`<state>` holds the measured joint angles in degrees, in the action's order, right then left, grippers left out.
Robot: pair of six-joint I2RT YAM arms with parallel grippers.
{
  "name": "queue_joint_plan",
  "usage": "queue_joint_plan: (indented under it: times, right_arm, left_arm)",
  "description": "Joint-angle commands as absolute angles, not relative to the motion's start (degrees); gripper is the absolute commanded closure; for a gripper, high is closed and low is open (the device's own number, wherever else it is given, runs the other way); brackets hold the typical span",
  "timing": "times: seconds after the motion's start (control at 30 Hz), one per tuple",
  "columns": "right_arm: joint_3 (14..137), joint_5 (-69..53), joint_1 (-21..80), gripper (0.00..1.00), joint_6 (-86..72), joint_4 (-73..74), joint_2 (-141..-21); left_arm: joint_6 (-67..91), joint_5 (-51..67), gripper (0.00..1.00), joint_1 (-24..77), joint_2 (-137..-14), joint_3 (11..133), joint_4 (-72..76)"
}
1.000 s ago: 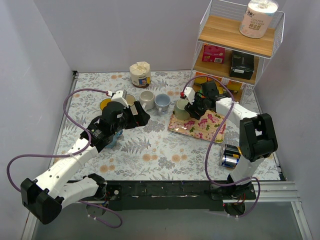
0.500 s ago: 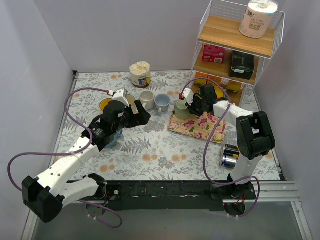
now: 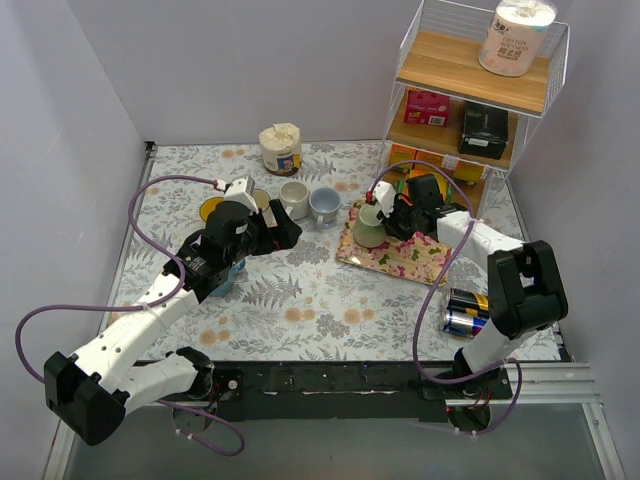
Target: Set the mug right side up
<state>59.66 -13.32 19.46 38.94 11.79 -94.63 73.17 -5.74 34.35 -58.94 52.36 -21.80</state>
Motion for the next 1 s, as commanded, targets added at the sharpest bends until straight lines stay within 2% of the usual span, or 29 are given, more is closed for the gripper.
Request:
queue_joint_plan:
  times: [0.0, 0.33, 0.53, 0.73, 0.8, 0.97]
  right_arm:
    - [60.6, -20.9, 19.2, 0.99, 28.6, 9.4, -86.8]
    - [54.9, -26.5, 19.2, 0.99, 1.3, 0.5, -70.3]
    - [58.4, -27.0, 19.3, 0.99, -11.3, -4.7, -65.1]
    - [60.5, -25.3, 20.3, 0.99, -30.0, -15.3, -63.9]
    - [61.5, -22.5, 21.2, 0.99, -36.5, -16.5, -64.2]
    - [61.9, -19.2, 24.9, 0.99, -48.2, -23.6, -65.5]
  left_arm:
    - [73.4, -5.3, 0.02, 34.2, -57.5, 53.4, -20.7]
    - [73.9, -3.9, 0.02, 34.3, -55.8, 52.1, -19.9]
    - [73.3, -1.2, 0.02, 34.3, -54.2, 52.7, -17.4]
    - [73.5, 10.6, 0.02, 34.3, -53.1, 51.6, -8.2]
    - [74.0, 17.0, 0.02, 34.3, -53.2, 50.7, -2.4]
    - [78.0, 24.6, 0.02, 34.3, -55.6, 48.5, 12.3]
